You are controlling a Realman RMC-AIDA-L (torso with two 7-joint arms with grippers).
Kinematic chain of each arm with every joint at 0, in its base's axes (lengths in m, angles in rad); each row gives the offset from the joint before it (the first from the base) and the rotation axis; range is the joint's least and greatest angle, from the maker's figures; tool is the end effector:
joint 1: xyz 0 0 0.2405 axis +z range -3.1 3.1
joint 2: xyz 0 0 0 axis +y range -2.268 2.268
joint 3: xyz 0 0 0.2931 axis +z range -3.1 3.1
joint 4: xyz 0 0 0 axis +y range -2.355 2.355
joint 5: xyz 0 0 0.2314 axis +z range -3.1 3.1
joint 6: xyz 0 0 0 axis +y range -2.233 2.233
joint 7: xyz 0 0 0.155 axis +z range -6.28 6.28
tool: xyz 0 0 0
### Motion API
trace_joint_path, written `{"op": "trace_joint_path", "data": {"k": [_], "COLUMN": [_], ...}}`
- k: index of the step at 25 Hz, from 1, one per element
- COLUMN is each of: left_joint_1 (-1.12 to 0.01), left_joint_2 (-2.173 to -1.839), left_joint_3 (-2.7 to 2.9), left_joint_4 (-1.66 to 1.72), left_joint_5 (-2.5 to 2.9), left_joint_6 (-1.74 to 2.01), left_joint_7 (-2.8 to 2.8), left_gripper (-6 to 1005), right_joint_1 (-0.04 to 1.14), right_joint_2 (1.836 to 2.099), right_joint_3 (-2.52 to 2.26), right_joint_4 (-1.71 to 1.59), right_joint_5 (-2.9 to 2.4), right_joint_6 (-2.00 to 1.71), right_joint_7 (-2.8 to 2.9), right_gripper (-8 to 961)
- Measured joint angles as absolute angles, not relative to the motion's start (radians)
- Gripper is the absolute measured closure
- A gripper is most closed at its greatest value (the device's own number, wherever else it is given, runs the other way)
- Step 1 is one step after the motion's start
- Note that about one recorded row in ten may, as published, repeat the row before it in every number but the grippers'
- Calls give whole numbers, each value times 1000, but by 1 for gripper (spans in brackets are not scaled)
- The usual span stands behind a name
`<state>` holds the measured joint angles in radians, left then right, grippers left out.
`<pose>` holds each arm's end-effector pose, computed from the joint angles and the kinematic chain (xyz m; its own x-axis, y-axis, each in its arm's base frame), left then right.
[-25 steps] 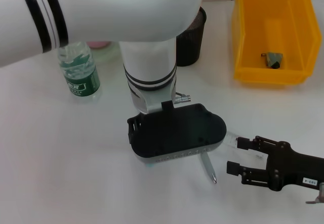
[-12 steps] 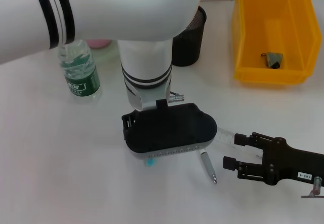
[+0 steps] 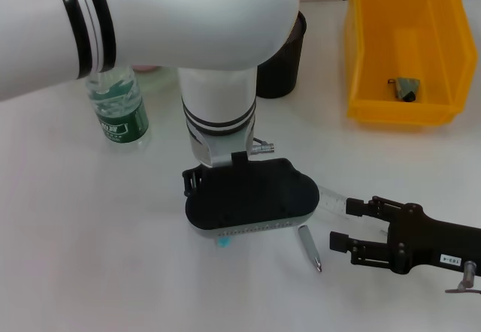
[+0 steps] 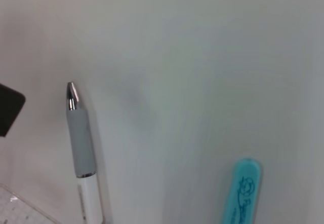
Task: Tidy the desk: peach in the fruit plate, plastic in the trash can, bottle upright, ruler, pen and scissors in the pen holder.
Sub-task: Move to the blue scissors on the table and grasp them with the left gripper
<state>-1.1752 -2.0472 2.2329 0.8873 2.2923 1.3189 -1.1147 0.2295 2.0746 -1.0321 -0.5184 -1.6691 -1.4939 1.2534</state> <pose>-0.1106 0.3853 -0.1665 0.0041 -0.9866 -0.1628 -0.7030 -0.1186 0.7012 0.3615 0.2601 -0.0740 0.6594 -0.4939 -0.5668 -0.6235 -0.7805 -0.0452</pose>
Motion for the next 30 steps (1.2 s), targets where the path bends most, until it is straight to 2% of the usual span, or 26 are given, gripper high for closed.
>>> {"op": "trace_joint_path", "data": {"k": [17,22,30], "left_joint_1": [-1187,-1189,-1190], "left_joint_2": [-2057,-2059,-2060], "left_joint_3": [2248,2252,2262], "left_joint_4": [867,859,850], "left_joint_5": [2287,2287,2288], "left_joint_6": [1301,1297,1290], "left_joint_7": [-1098,-1097,-1094], "left_gripper": [456,528,530], "right_joint_1": [230,230,231], "right_joint_2": [2076,2075,2076], "right_joint_3": [-1035,-1034,-1031], "right_joint_4": [-517,-517,-515], "right_joint_5": [-1672,-1680,-1685], "right_joint_6": [-1493,-1493,-1492], "right_joint_7": [1254,1255,1256], "right_gripper": [128,128,128]}}
